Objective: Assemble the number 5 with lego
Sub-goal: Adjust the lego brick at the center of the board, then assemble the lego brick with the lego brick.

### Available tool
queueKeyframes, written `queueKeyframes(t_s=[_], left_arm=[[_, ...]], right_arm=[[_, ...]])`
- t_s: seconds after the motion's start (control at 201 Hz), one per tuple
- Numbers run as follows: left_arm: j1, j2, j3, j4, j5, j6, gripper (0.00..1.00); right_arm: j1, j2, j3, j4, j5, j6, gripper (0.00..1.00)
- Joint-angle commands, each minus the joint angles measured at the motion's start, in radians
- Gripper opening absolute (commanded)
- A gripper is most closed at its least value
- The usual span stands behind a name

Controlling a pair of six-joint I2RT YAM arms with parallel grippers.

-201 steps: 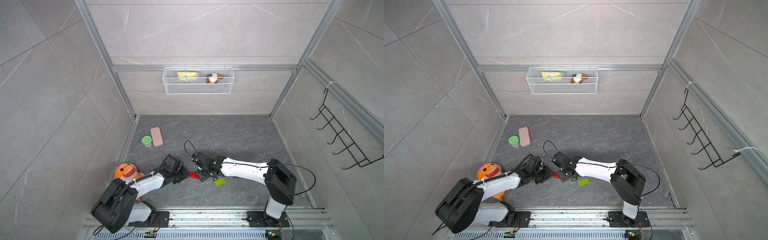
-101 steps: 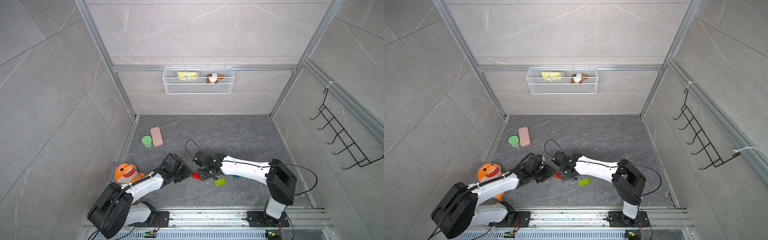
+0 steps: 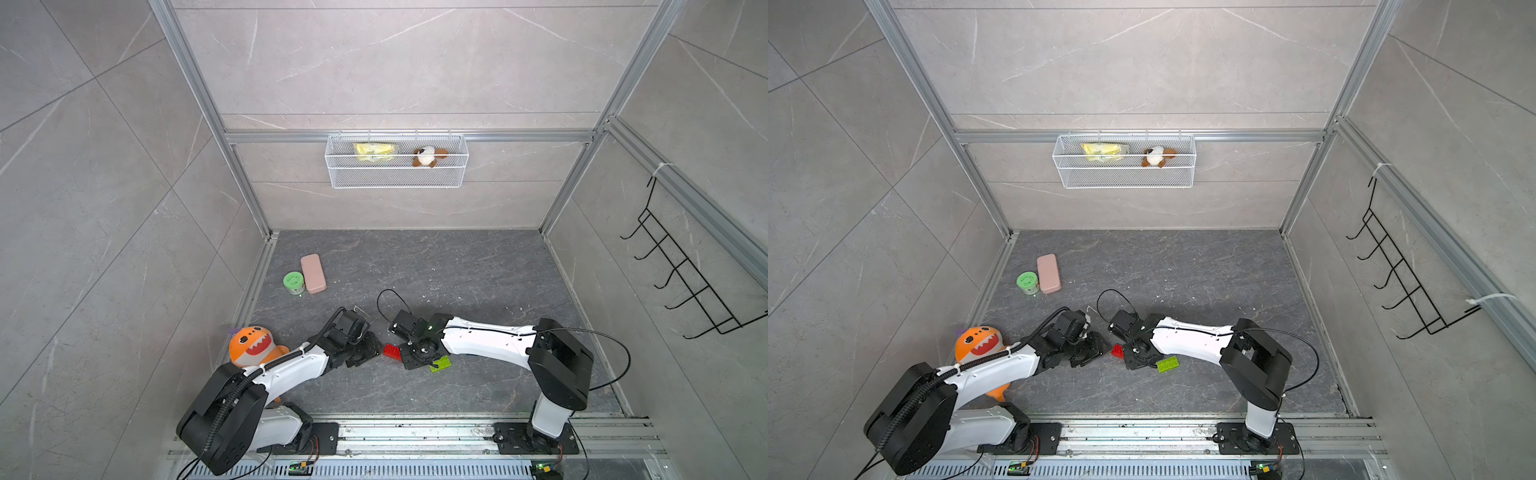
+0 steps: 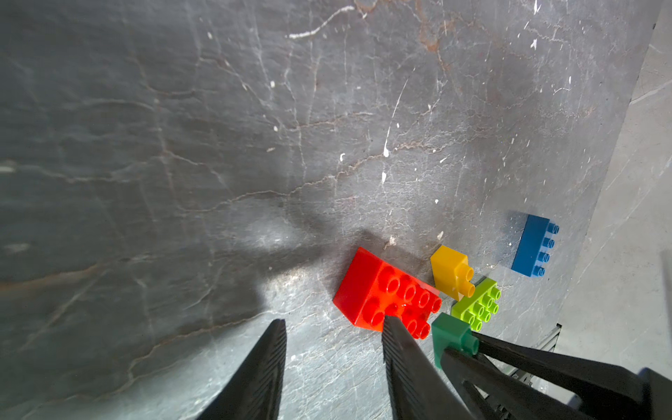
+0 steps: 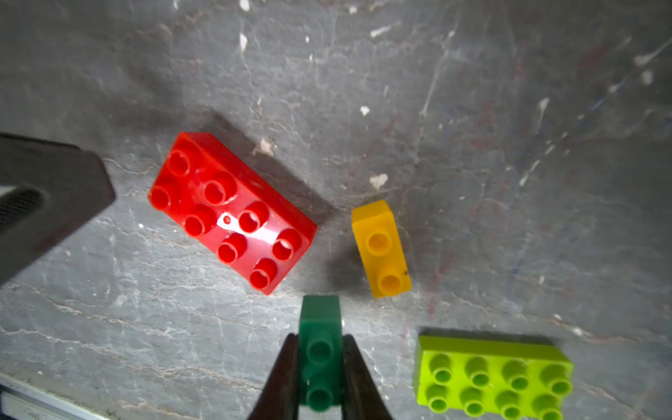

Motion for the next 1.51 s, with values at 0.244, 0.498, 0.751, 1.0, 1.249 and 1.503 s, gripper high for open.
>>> queueKeyframes(t_s=[0.244, 0.498, 0.751, 1.0, 1.249, 1.503], left_arm=[[0.004, -0.090, -0.009, -0.086, -0.037, 0.012, 0.48], [0.009, -0.212, -0.070, -0.129, -0.089, -0.024, 0.51], [0.010, -0.258, -0.094, -0.144, -0.109, -0.037, 0.56], [0.015, -0.271, -0.092, -0.155, -0.116, -0.032, 0.58], [0.036, -0.285, -0.091, -0.177, -0.117, -0.015, 0.59], [0.055, -0.305, -0.100, -0.192, -0.102, -0.004, 0.59]], right_arm=[[0.000, 0.084, 0.090, 0.029, -0.004, 0.006, 0.19], [-0.024, 0.146, 0.179, 0.028, 0.028, -0.041, 0.19], [-0.042, 0.173, 0.215, 0.061, 0.001, -0.077, 0.19], [-0.040, 0.132, 0.223, 0.003, 0.021, -0.029, 0.19], [-0.004, 0.100, 0.233, -0.031, 0.065, 0.033, 0.17], [0.019, 0.117, 0.249, -0.021, 0.077, 0.084, 0.17]])
